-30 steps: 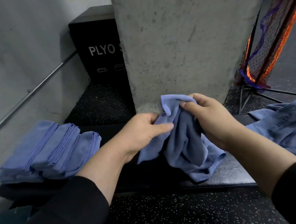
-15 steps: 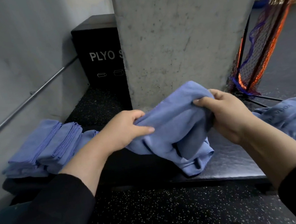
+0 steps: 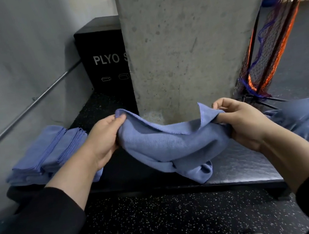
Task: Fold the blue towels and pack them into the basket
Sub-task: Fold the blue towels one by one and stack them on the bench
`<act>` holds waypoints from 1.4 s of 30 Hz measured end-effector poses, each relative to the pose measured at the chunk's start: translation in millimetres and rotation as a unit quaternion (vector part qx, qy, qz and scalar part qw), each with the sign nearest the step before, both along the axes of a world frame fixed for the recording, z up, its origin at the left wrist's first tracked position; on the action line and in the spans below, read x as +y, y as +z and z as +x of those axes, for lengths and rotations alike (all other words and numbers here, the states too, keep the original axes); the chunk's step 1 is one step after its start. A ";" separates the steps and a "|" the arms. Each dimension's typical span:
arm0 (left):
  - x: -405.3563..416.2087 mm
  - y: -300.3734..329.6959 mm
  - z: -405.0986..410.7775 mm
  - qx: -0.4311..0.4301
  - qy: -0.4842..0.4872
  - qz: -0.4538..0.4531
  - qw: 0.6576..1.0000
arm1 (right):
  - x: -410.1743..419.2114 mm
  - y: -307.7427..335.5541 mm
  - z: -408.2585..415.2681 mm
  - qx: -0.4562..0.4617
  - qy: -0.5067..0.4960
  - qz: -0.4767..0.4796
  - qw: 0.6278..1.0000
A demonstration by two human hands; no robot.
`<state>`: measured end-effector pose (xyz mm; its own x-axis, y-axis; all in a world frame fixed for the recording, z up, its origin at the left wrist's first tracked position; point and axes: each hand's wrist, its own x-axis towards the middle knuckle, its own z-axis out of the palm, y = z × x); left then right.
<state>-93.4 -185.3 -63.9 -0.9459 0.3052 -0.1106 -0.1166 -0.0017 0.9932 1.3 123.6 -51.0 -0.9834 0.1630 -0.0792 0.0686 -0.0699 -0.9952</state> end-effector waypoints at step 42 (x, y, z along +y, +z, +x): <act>103.4 -52.0 -37.8 -0.200 0.102 0.144 0.964 | -17.7 -95.6 -78.1 -0.198 -0.060 -0.157 0.966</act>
